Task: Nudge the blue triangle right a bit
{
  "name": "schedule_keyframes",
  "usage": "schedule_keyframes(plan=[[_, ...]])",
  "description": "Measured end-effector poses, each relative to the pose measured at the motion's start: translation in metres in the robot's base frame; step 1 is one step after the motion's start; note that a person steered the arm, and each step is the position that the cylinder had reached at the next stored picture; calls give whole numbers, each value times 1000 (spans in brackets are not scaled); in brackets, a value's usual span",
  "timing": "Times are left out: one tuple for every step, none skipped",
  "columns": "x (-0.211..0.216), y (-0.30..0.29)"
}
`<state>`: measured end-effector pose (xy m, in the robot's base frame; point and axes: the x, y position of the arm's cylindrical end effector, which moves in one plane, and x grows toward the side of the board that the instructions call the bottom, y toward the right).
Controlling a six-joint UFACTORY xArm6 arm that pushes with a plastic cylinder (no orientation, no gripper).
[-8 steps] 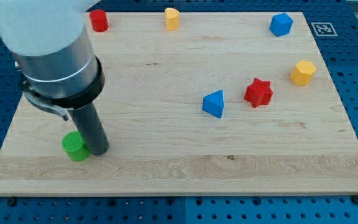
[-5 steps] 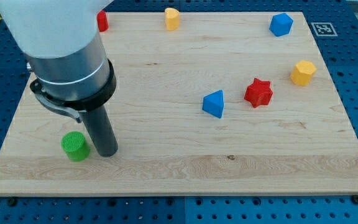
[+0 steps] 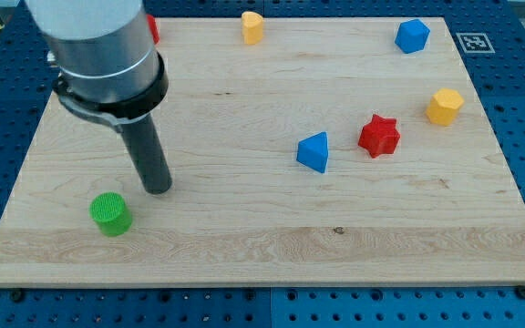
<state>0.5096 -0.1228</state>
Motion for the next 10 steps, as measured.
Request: schedule_keyframes(plan=[[-8, 22], [-10, 40], [-10, 55], [-10, 58], [-11, 58], [-24, 67], [-36, 87], [-48, 117], [-49, 151], [-49, 171]])
